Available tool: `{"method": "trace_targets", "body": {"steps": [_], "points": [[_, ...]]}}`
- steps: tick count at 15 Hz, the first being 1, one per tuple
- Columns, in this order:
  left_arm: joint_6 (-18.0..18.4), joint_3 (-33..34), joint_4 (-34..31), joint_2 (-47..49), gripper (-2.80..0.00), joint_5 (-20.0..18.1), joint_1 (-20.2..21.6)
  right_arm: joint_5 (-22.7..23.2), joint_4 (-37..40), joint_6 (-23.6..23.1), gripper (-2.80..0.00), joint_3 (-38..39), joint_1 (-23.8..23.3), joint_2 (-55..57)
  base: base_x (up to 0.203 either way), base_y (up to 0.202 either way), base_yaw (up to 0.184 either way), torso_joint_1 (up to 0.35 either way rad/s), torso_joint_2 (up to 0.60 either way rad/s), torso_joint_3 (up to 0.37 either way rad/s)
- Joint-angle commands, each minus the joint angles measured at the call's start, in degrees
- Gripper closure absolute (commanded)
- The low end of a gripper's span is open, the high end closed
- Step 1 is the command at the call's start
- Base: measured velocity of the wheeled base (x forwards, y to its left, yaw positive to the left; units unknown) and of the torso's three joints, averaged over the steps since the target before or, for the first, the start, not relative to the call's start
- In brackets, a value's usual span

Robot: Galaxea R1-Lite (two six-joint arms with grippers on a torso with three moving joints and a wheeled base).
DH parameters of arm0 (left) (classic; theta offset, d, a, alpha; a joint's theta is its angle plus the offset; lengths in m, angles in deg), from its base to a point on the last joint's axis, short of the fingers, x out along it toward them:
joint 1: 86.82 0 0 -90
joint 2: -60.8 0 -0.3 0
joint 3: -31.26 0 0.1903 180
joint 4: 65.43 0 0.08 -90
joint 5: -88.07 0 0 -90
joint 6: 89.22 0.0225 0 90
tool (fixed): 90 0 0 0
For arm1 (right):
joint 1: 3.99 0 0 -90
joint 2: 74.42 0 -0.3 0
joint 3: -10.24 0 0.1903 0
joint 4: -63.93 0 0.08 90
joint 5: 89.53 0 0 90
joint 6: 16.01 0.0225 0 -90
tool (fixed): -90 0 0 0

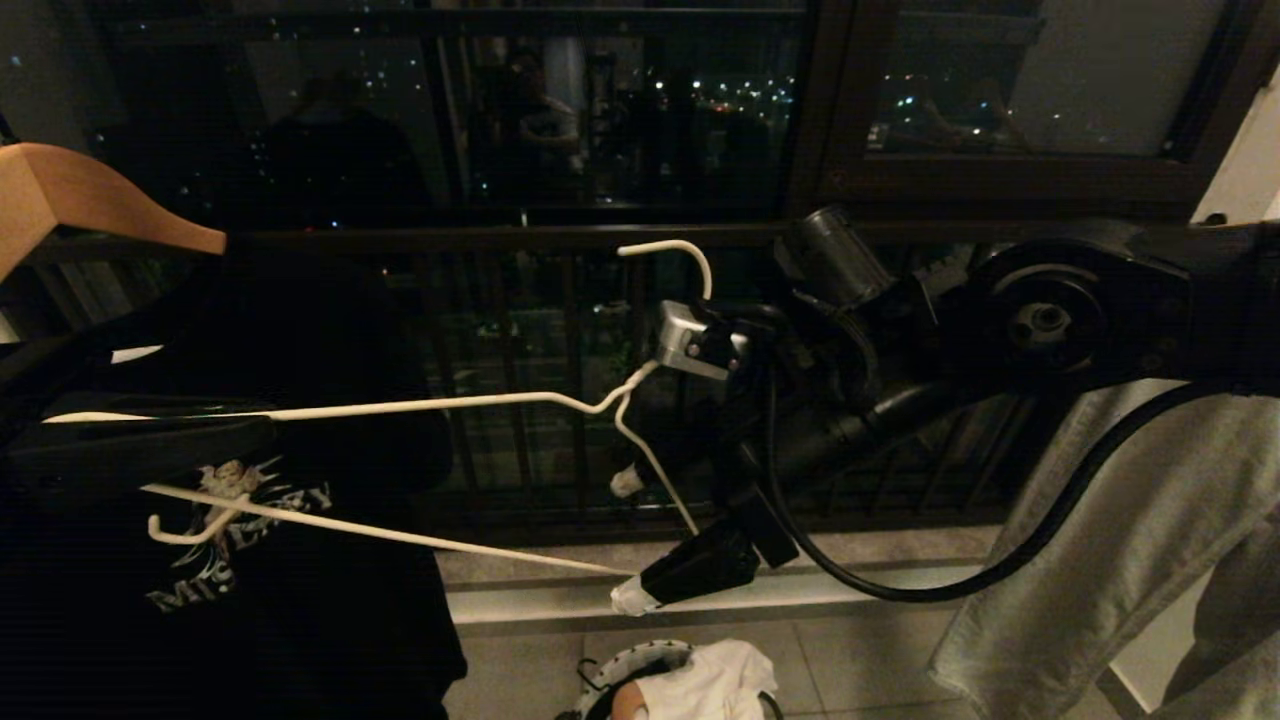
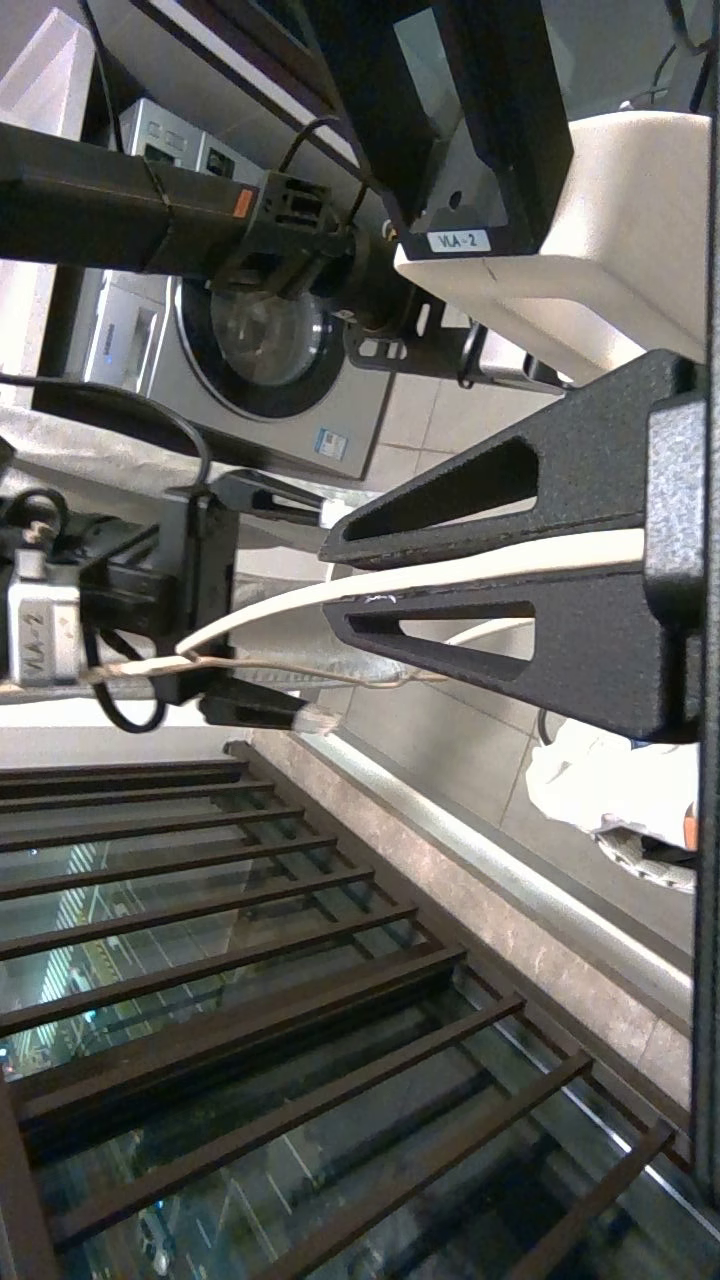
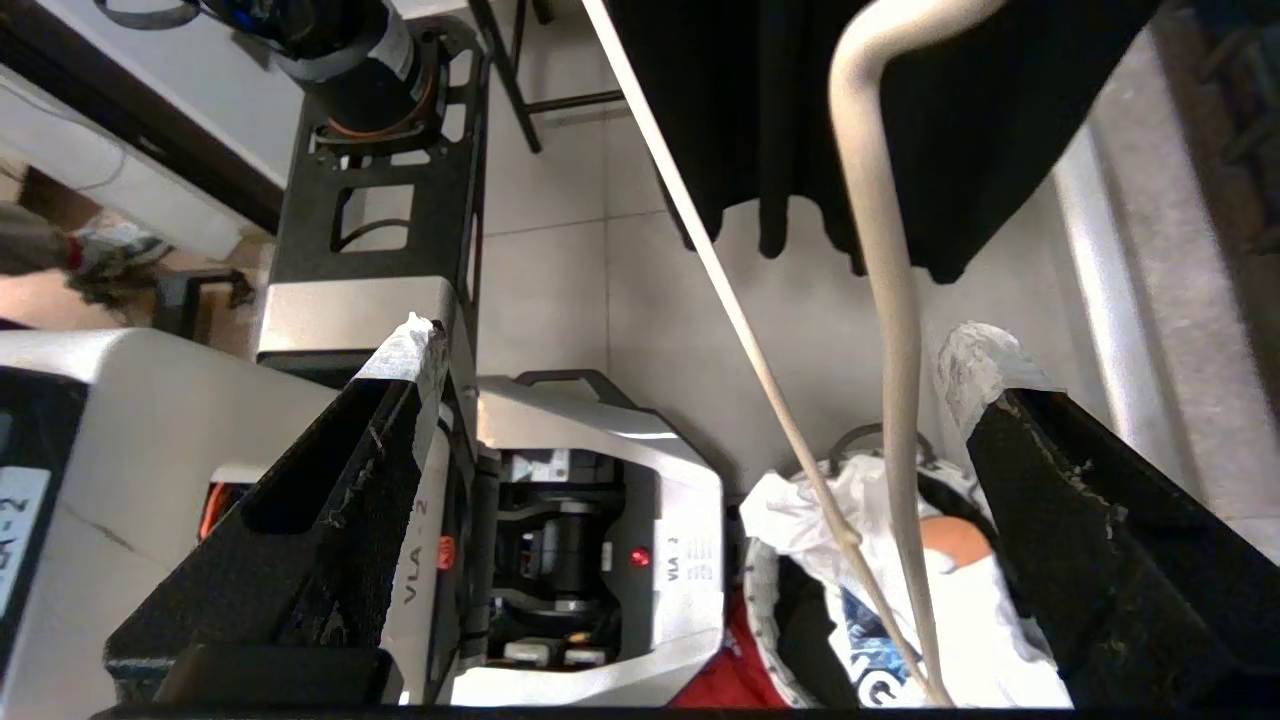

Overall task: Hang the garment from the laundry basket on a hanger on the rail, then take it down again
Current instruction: Hang the clothes rack on the clothesline

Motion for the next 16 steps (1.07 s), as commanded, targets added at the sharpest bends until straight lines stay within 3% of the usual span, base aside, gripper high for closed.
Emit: {"method": "trace_targets", "body": {"steps": [1, 7, 11, 16], "points": [[-0.04, -0.02, 0.14, 0.46, 0.0, -0.42, 0.04, 0.21, 0.15, -0.37, -2.8, 1.46, -0.02, -2.34, 0.0, 0.0, 0.0, 0.0, 0.0, 0.0], [-0.21, -0.55, 0.23, 0.46, 0.0, 2.92, 0.04, -0.76, -1.65, -0.72, -2.8, 10.93, -0.79, -9.05, 0.0, 0.0, 0.0, 0.0, 0.0, 0.0], [-2.34, -0.72, 0.25, -1.13, 0.0, 2.92, -0.04, -0.76, -11.86, -0.44, -2.8, 16.27, -3.57, -8.68, 0.0, 0.0, 0.0, 0.0, 0.0, 0.0], [-2.76, -0.72, 0.23, -2.25, 0.0, 2.92, -0.04, -0.16, -17.19, -0.11, -2.8, 16.65, -6.03, -4.63, 0.0, 0.0, 0.0, 0.0, 0.0, 0.0]]}}
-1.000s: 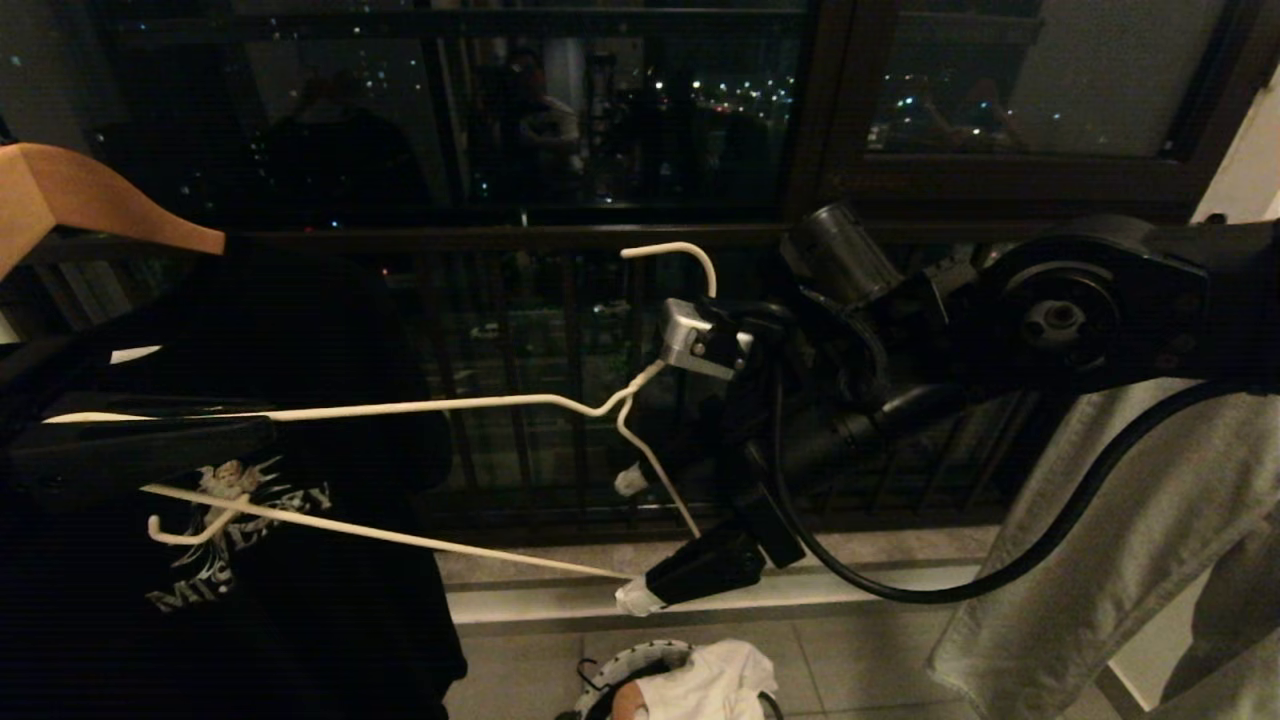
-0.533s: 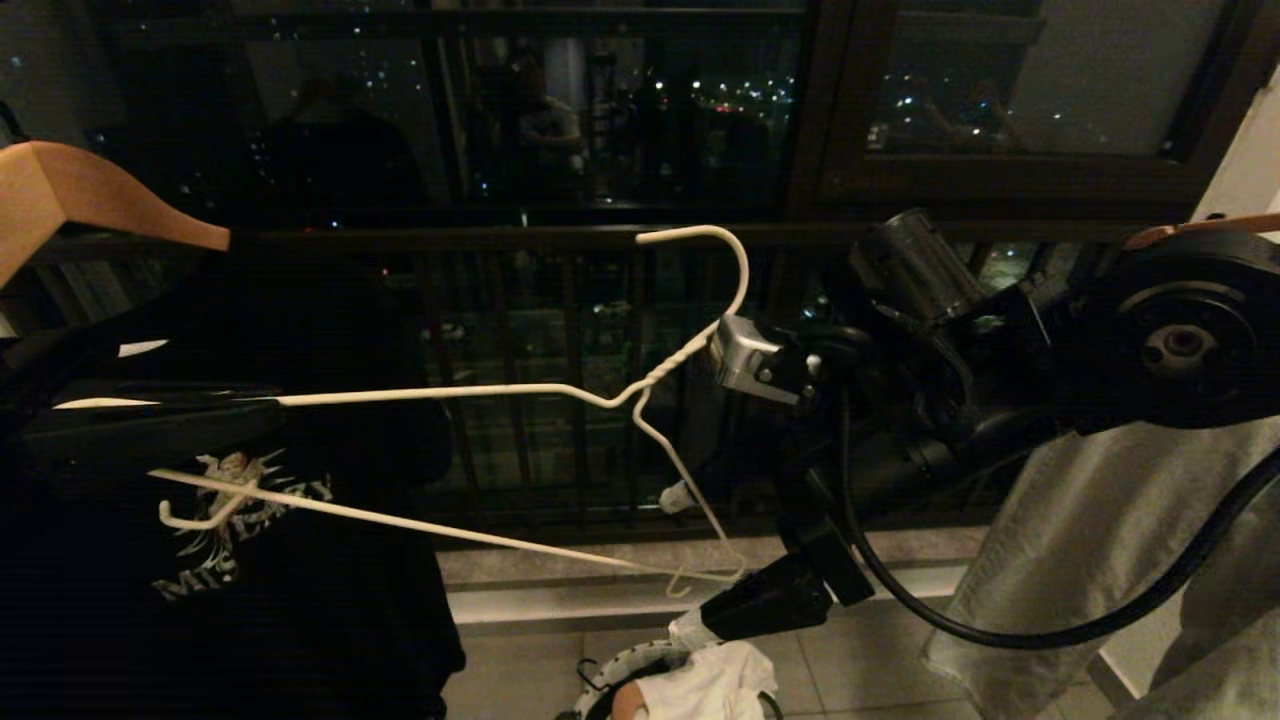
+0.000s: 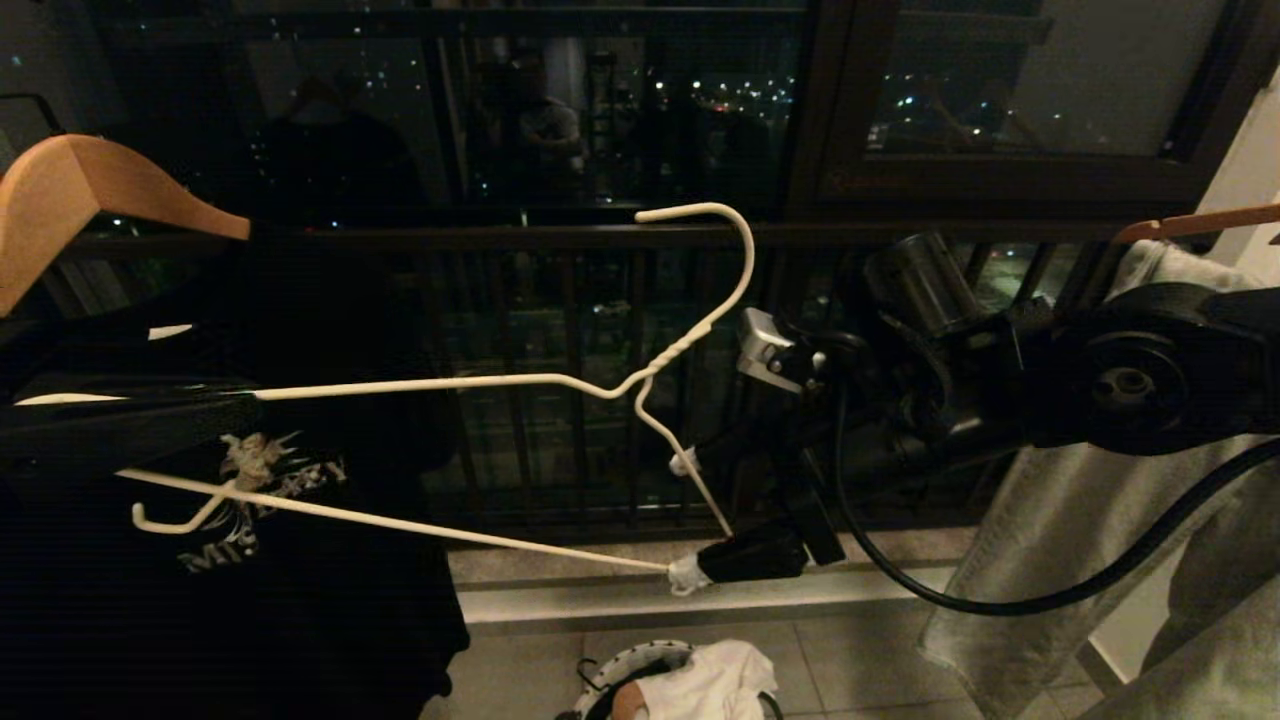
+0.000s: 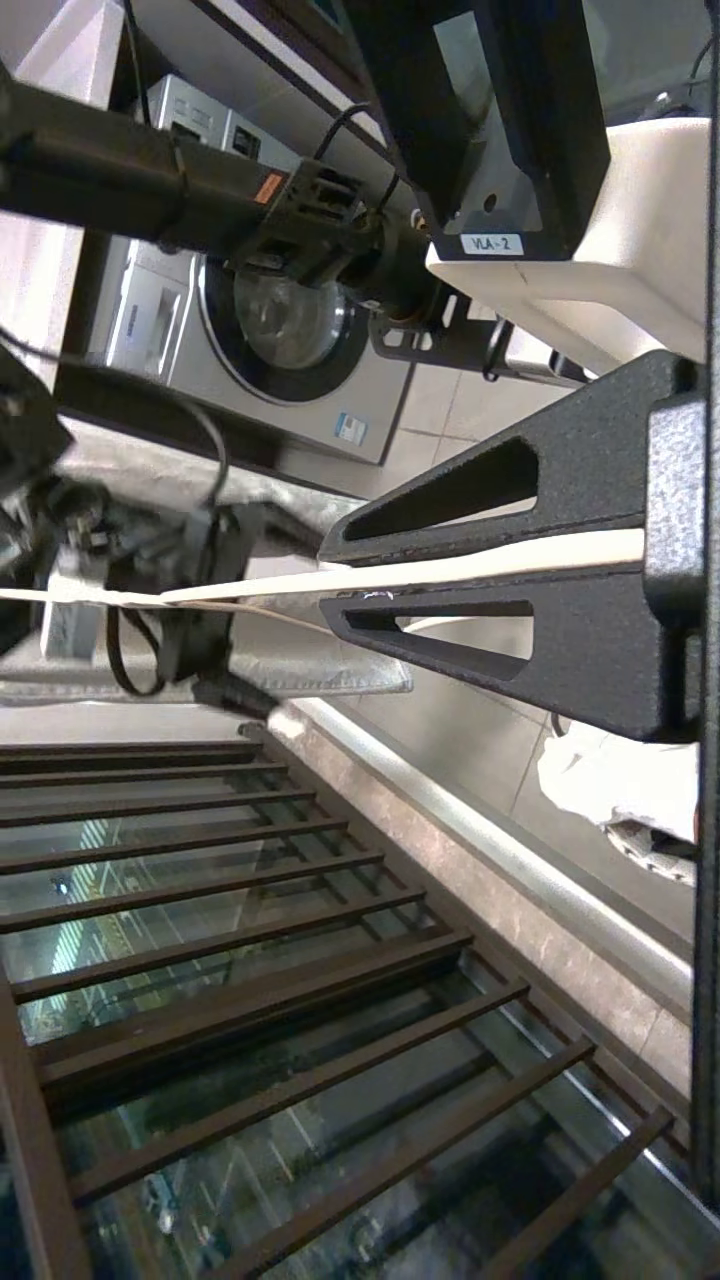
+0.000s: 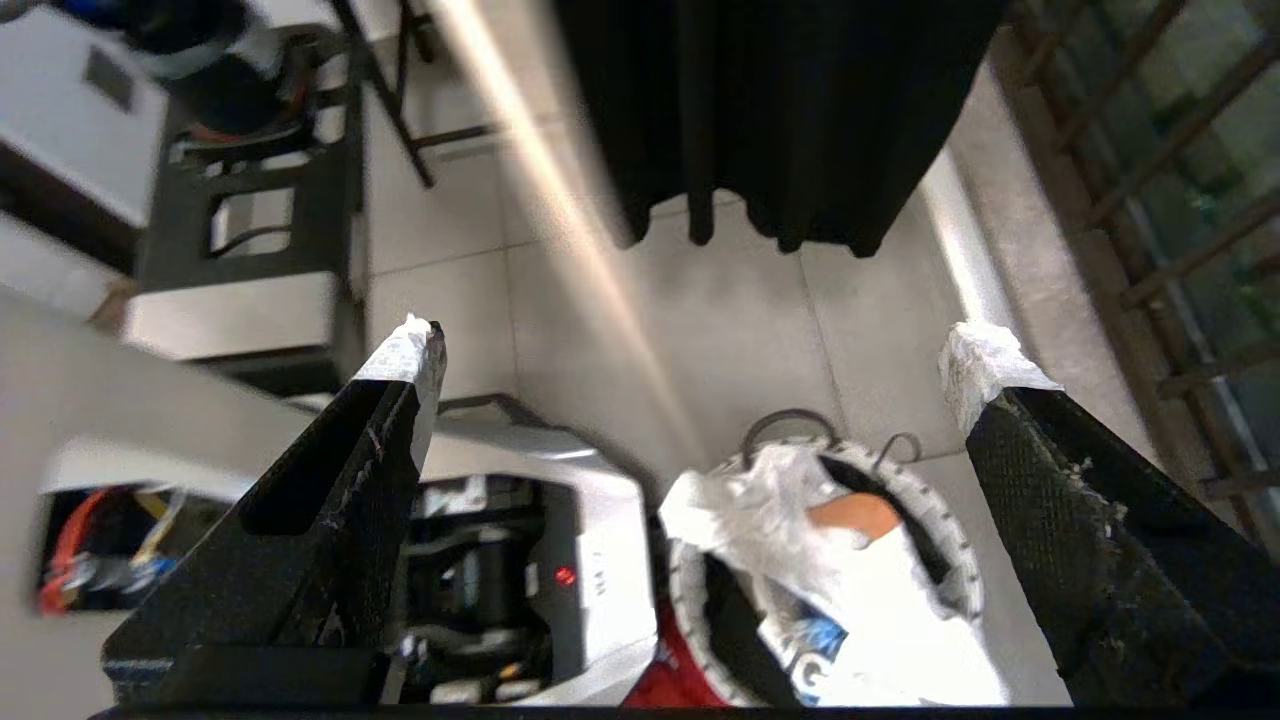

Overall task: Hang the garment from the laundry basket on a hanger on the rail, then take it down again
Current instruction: Hang the clothes rack on the clothesline

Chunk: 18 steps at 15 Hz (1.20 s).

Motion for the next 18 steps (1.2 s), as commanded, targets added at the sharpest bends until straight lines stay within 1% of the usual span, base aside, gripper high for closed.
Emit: {"method": "trace_targets", "body": {"steps": [1, 6, 9, 14, 18], "points": [[-0.07, 0.02, 0.16, -0.42, 0.0, -0.37, -0.05, 0.45, -1.25, -0.18, -2.8, -0.02, -0.75, 2.05, 0.0, 0.0, 0.0, 0.0, 0.0, 0.0], [-0.07, 0.02, 0.16, -0.69, 0.0, -0.37, 0.03, 3.45, -2.18, -0.18, -2.8, -0.3, -1.17, 3.6, 0.0, 0.0, 0.0, 0.0, 0.0, 0.0], [-0.07, 0.02, 0.16, -0.95, 0.0, -0.37, 0.03, 3.47, -3.32, -0.18, -2.8, -0.56, -1.08, 4.67, 0.0, 0.0, 0.0, 0.0, 0.0, 0.0], [-0.07, -0.02, 0.22, -0.95, 0.0, -0.22, 0.03, 3.53, -3.03, -0.62, -2.8, 0.08, -0.26, 4.32, 0.0, 0.0, 0.0, 0.0, 0.0, 0.0], [-0.07, -0.07, 0.24, -0.77, 0.0, -0.19, 0.03, 3.49, -3.08, -1.26, -2.8, 2.12, 0.63, 3.48, 0.0, 0.0, 0.0, 0.0, 0.0, 0.0]]}}
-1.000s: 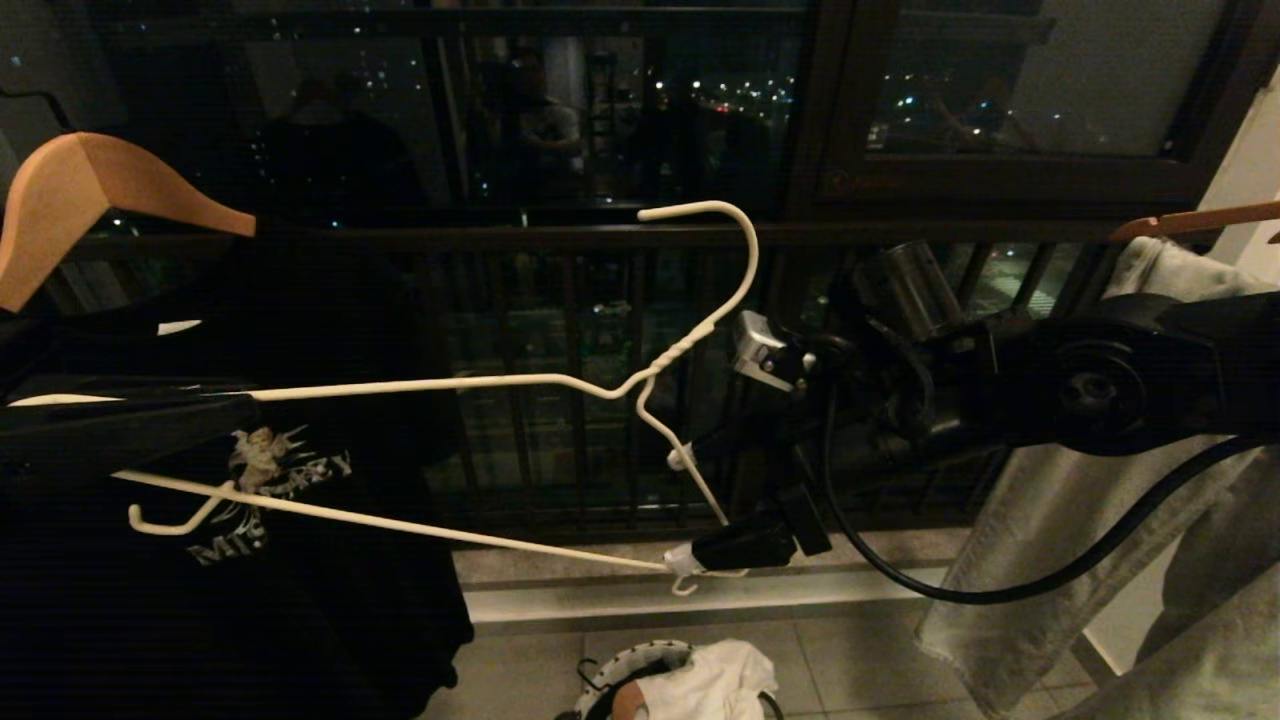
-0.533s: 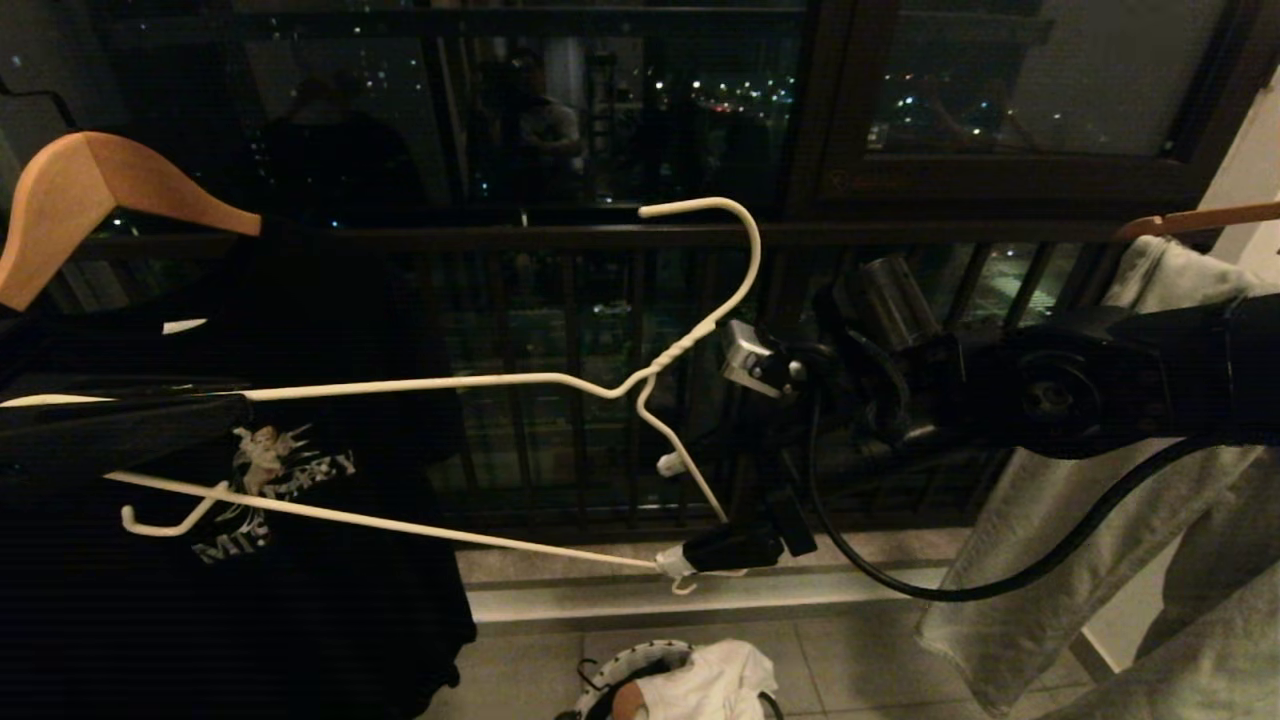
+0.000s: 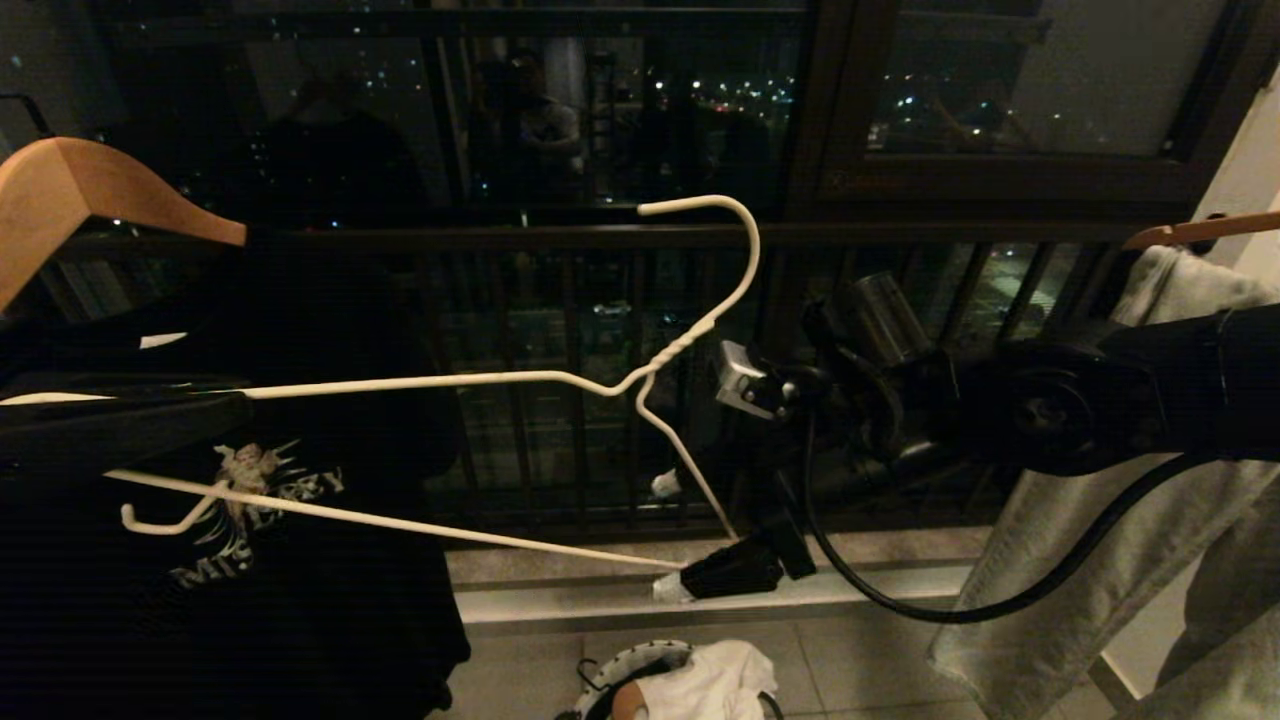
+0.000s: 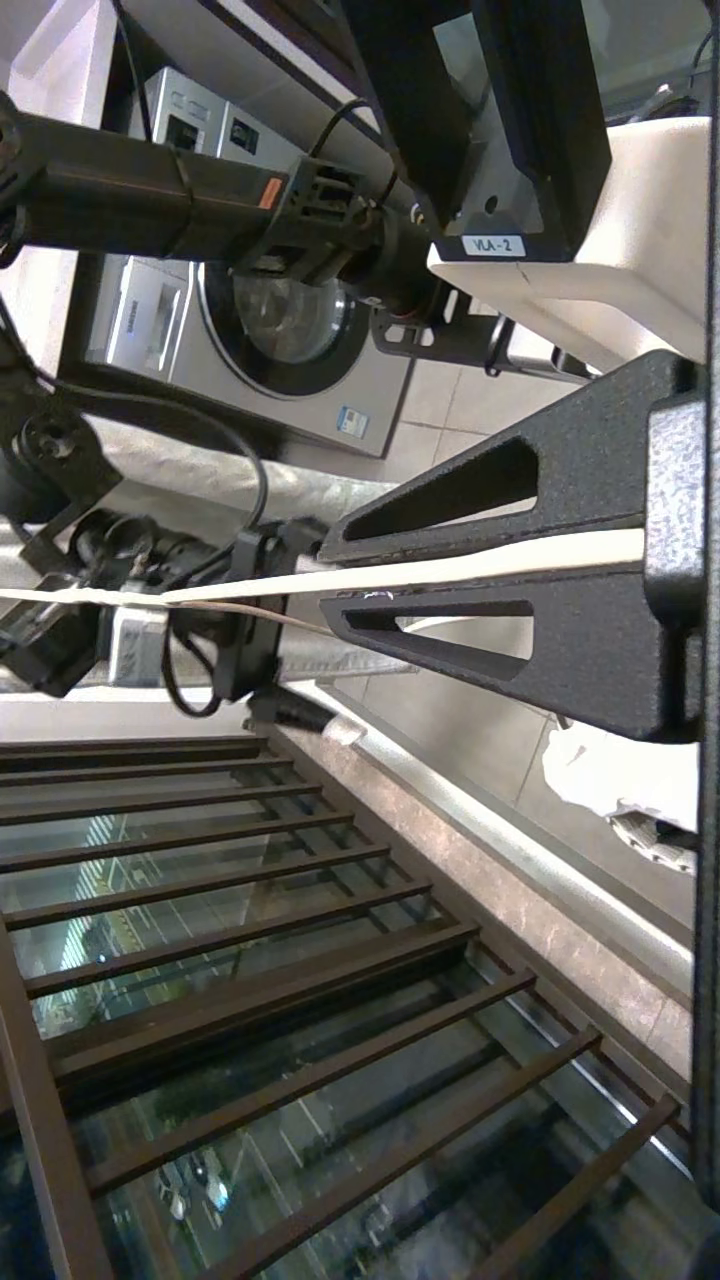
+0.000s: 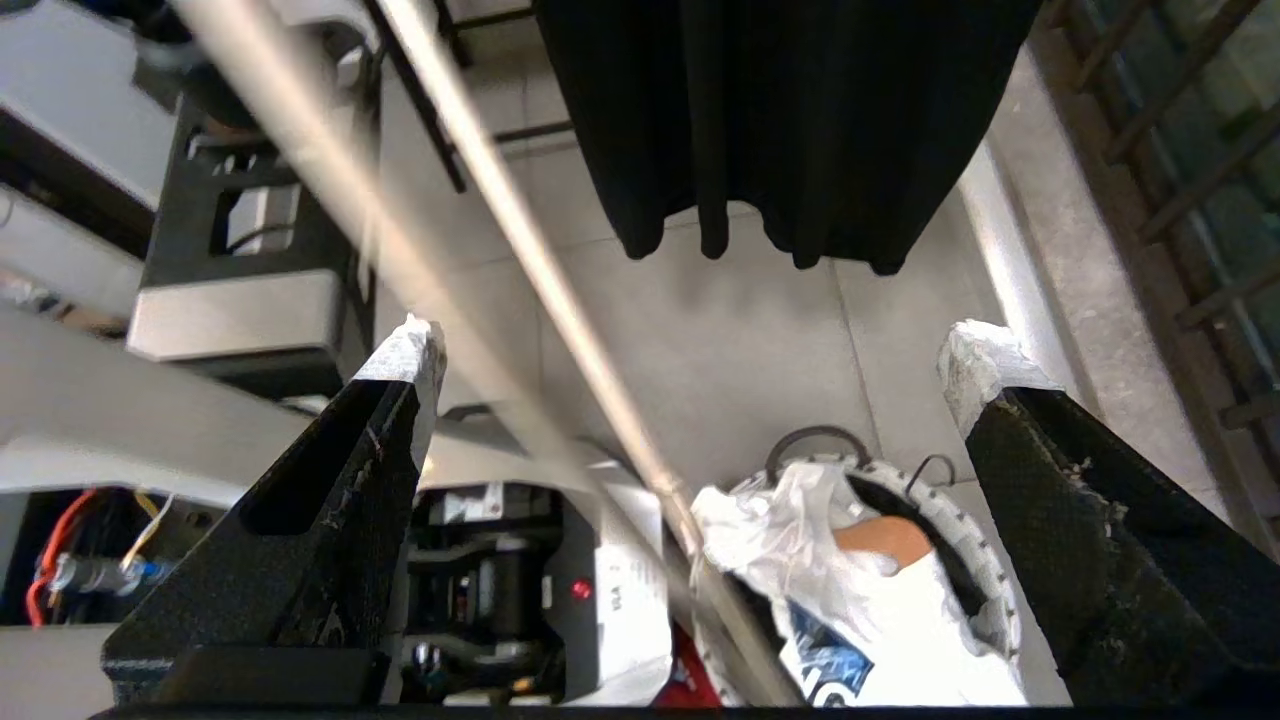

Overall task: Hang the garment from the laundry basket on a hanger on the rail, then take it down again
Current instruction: Hang the clothes rack on the clothesline

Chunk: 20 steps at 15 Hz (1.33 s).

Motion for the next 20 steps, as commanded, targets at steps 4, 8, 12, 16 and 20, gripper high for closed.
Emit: {"method": "trace_targets", "body": {"steps": [4, 8, 12, 16, 20], "points": [[-0.05, -0.02, 0.16, 0.17, 0.0, 0.84, 0.03, 0.24, -0.02, -0.61, -2.8, 2.01, 1.1, -0.65, 0.0, 0.0, 0.0, 0.0, 0.0, 0.0], [-0.05, -0.02, 0.25, 0.08, 0.0, 1.28, 0.03, 0.24, -0.07, -0.53, -2.8, 2.01, 1.77, -0.44, 0.0, 0.0, 0.0, 0.0, 0.0, 0.0], [-0.14, -0.1, 0.25, -0.01, 0.0, 1.55, 0.03, 0.24, -0.16, -0.61, -2.8, 2.19, 1.86, -0.44, 0.0, 0.0, 0.0, 0.0, 0.0, 0.0], [-0.14, -0.37, 0.26, -0.18, 0.0, 2.16, 0.05, 0.24, 0.18, -0.61, 0.0, 2.63, 3.1, -0.53, 0.0, 0.0, 0.0, 0.0, 0.0, 0.0], [-0.49, -0.46, 0.33, -0.19, 0.0, 2.92, 0.03, 0.15, -0.07, -0.53, 0.0, 2.63, 3.7, -0.33, 0.0, 0.0, 0.0, 0.0, 0.0, 0.0]]}}
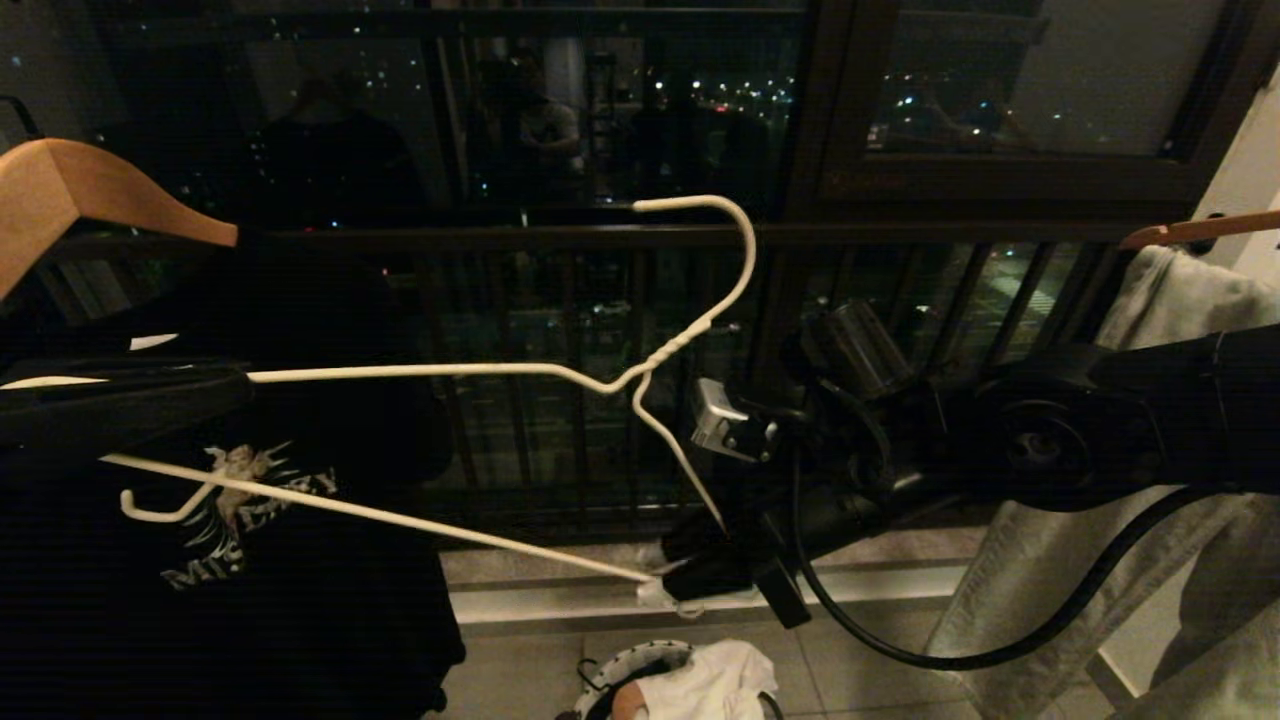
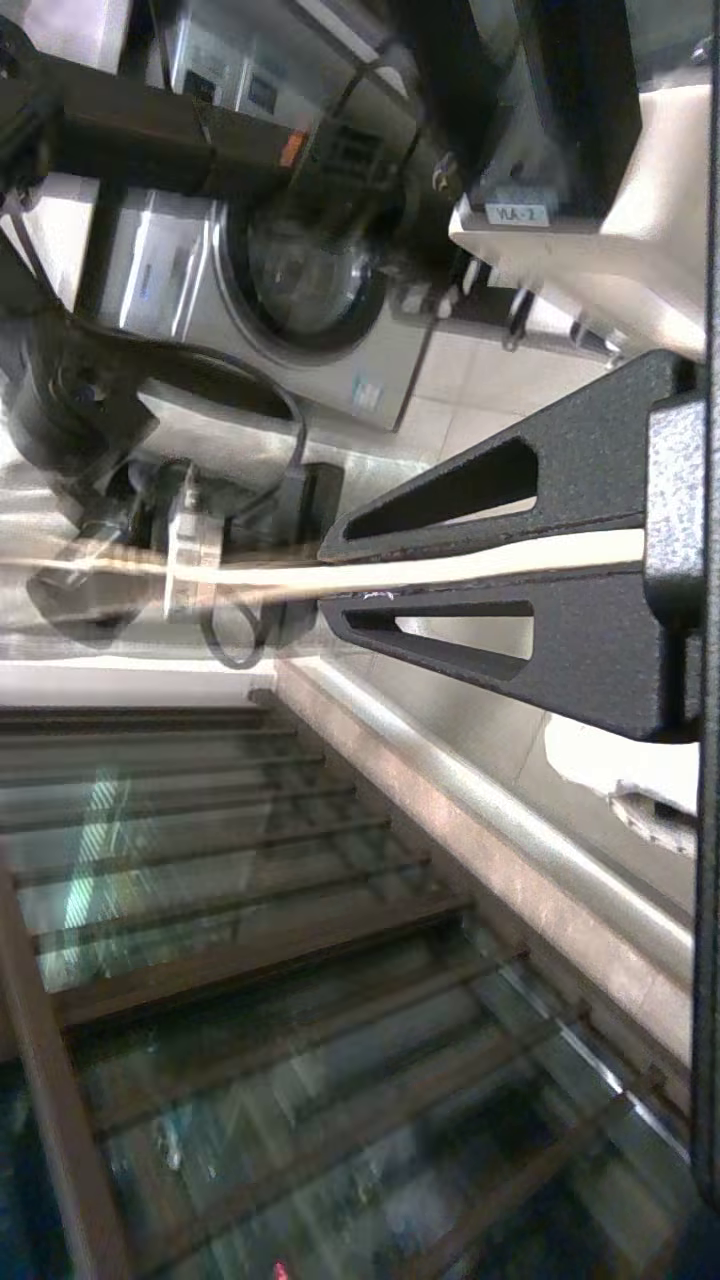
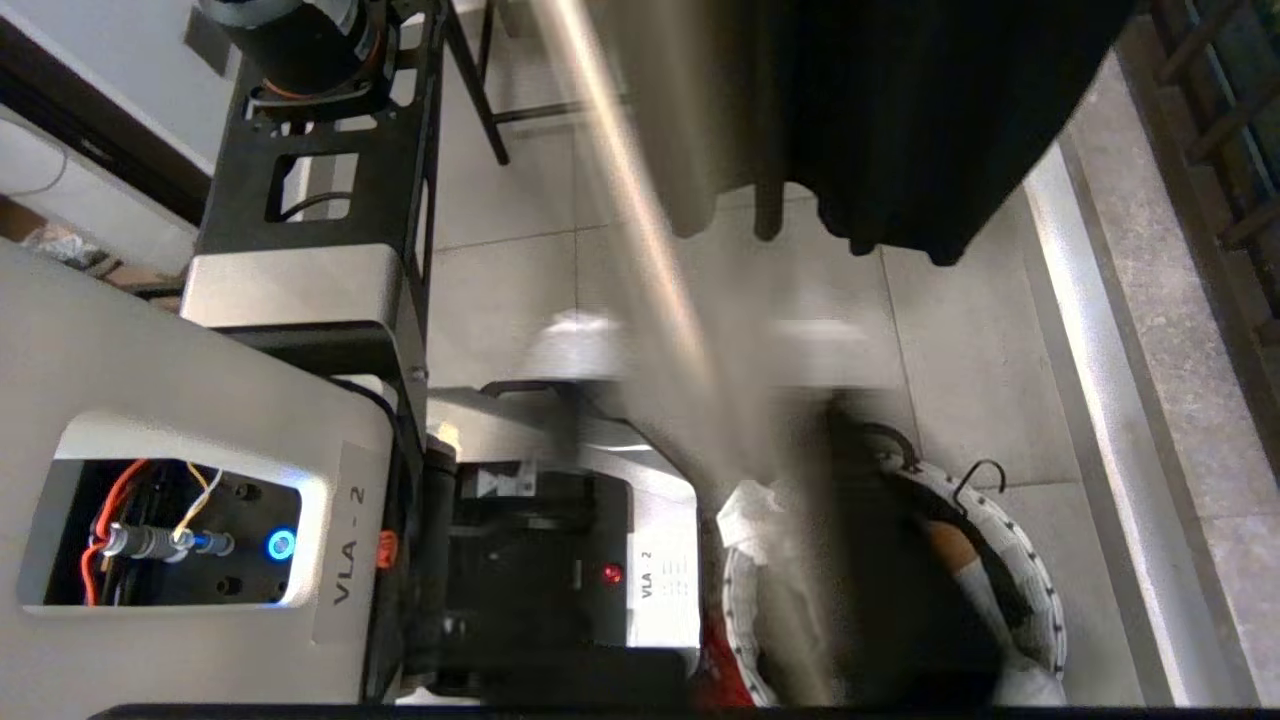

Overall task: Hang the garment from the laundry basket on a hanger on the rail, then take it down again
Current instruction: Hang the clothes rack on the clothesline

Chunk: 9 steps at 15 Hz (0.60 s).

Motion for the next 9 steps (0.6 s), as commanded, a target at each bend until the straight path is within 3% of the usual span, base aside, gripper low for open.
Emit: {"method": "trace_targets", "body": {"steps": [1, 4, 8, 9], "points": [[-0.28, -0.14, 0.17, -0.02, 0.0, -0.29, 0.03, 0.29, 0.06, 0.01, 0.0, -0.02, 0.16, 0.06, 0.0, 0.0, 0.0, 0.0, 0.0, 0.0], [-0.92, -0.55, 0.14, -0.02, 0.0, -0.29, 0.03, 0.21, 0.06, 0.01, 0.0, -0.08, 0.16, -0.28, 0.0, 0.0, 0.0, 0.0, 0.0, 0.0], [-7.06, -1.78, 0.14, -1.16, 0.0, -0.37, 0.03, 0.21, 0.06, 0.1, 0.0, -0.08, 0.16, -0.77, 0.0, 0.0, 0.0, 0.0, 0.0, 0.0], [-7.19, -1.95, 0.14, -1.25, 0.0, -0.29, 0.03, 0.21, 0.14, 0.1, 0.0, -0.08, 0.16, -0.99, 0.0, 0.0, 0.0, 0.0, 0.0, 0.0]]}}
